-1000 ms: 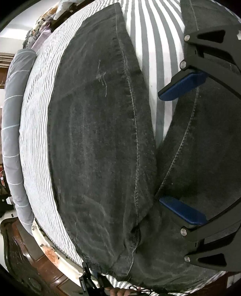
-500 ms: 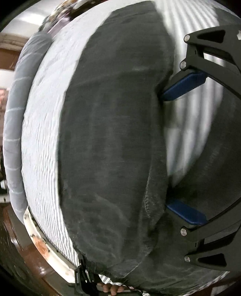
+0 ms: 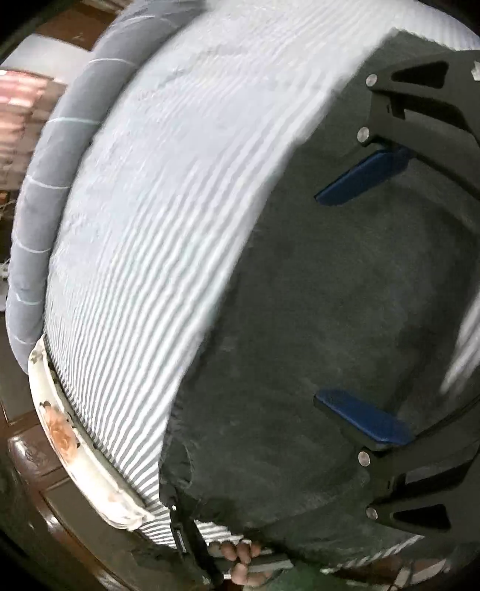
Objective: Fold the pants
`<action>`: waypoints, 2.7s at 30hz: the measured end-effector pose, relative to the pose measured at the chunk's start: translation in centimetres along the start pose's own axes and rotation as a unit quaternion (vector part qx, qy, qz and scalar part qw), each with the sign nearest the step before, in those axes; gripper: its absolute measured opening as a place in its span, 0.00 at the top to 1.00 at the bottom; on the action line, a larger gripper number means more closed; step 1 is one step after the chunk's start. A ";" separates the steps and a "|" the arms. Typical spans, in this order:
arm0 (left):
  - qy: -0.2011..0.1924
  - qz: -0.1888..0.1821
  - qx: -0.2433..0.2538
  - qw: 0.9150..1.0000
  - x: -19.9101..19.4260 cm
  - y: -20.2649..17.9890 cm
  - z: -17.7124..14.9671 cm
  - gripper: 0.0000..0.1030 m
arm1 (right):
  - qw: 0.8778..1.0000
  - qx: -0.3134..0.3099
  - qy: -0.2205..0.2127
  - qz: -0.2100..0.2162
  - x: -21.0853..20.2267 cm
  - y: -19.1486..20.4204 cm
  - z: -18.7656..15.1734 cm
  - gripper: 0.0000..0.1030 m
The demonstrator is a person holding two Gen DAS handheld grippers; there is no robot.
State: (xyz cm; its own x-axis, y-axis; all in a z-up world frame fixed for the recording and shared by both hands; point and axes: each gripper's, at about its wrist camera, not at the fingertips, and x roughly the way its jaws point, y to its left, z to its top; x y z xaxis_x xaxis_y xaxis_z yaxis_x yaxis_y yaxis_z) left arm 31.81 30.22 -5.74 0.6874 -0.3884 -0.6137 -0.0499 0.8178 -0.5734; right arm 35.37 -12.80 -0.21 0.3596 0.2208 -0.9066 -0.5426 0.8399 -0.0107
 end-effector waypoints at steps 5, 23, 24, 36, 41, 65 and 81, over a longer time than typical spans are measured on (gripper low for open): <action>-0.021 -0.024 -0.011 0.999 -1.0 0.3 -0.1 0.94 | 0.998 -0.050 0.026 -0.010 2.9 -2.5 3.3 0.24; -0.076 -0.011 0.022 0.997 -3.3 -1.7 -1.2 0.94 | 0.975 -0.155 0.096 0.130 9.6 -3.5 6.4 0.72; -0.077 -0.011 0.021 0.997 -3.3 -1.7 -1.2 0.94 | 0.974 -0.152 0.099 0.132 9.6 -3.5 6.3 0.76; -0.085 -0.007 0.028 0.996 -4.7 -2.7 -1.0 0.94 | 0.978 -0.181 0.078 0.065 8.5 -0.8 4.9 0.91; -0.082 0.008 0.032 0.996 -5.2 -2.6 -0.9 0.94 | 0.984 -0.166 0.047 0.034 5.9 0.0 4.0 0.95; -0.074 -0.021 0.073 0.994 -17.6 -5.7 -7.4 0.94 | 0.994 -0.083 -0.047 0.054 -13.7 10.9 -11.0 0.96; 0.040 0.055 0.108 0.992 -20.0 -1.7 -22.0 0.88 | 0.991 -0.072 0.062 0.096 -4.9 17.7 -24.2 0.96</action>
State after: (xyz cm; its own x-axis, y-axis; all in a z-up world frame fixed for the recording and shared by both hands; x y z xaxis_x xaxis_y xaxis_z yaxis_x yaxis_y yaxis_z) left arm 2.22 27.32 -4.42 0.6258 -0.3165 -0.7129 0.0396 0.9257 -0.3762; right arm 5.65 -11.02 -6.17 0.1469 0.2998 -0.9426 -0.6979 0.7068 0.1160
